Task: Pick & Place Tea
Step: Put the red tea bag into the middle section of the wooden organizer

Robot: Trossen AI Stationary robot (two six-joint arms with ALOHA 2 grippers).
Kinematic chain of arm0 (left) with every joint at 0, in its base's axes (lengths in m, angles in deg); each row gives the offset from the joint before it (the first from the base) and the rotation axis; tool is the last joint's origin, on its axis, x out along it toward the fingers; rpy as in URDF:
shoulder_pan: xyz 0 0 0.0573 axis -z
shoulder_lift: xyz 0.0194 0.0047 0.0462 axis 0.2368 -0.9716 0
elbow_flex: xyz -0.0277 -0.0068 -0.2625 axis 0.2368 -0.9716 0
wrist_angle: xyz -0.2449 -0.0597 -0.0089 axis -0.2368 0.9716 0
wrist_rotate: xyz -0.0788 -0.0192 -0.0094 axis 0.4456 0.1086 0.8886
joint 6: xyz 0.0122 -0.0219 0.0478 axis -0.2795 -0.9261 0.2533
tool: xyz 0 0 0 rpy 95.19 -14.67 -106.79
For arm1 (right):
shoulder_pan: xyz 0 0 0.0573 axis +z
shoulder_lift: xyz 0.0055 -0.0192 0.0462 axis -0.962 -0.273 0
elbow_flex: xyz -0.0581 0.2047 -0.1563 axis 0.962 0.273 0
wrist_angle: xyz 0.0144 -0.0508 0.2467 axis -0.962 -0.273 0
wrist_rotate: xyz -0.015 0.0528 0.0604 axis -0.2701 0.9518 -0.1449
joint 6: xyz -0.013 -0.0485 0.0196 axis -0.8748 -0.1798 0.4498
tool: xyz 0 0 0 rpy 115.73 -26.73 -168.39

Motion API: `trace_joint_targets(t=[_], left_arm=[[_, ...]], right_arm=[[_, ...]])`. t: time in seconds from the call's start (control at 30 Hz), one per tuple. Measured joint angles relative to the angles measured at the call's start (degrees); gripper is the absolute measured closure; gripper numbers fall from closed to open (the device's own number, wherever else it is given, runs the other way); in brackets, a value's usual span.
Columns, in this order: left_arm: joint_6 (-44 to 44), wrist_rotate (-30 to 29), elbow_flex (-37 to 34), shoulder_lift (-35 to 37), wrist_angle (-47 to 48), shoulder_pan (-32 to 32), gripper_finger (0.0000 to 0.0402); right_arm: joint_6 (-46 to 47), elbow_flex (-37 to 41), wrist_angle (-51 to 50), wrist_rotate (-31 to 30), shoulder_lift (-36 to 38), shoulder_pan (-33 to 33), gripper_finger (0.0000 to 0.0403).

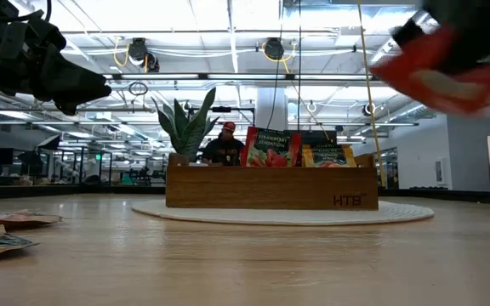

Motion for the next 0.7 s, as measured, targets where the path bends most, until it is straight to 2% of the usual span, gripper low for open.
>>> trace_joint_targets(t=[0.1,0.2,0.3,0.4,0.57,0.7], left_arm=[[-0.02,0.0,0.0,0.01,-0.02,0.02,0.0245],[-0.02,0.0,-0.01,0.0,0.03,0.01,0.0245],[0.0,0.02,-0.02,-0.01,0.0,0.0,0.0245],[0.0,0.0,-0.02,-0.02,0.26,0.0,0.0245],[0.0,-0.01,-0.01,-0.01,-0.01,0.01,0.0245],[0.0,0.0,-0.02,0.01,0.02,0.02,0.0245]], right_arm=[[-10.61,-0.01,2.65,-10.31,-0.25,-2.04,0.0393],[-20.13,1.03,9.46,-14.39,-0.2,-5.77,0.0393],[-26.3,2.99,14.01,-13.88,-0.74,-10.58,0.0393],[-29.19,5.41,19.86,-10.26,-0.69,-16.0,0.0393],[-33.26,9.6,27.11,-8.97,-0.68,-22.33,0.0396],[-35.17,11.36,34.69,-2.86,-1.53,-25.15,0.0397]])
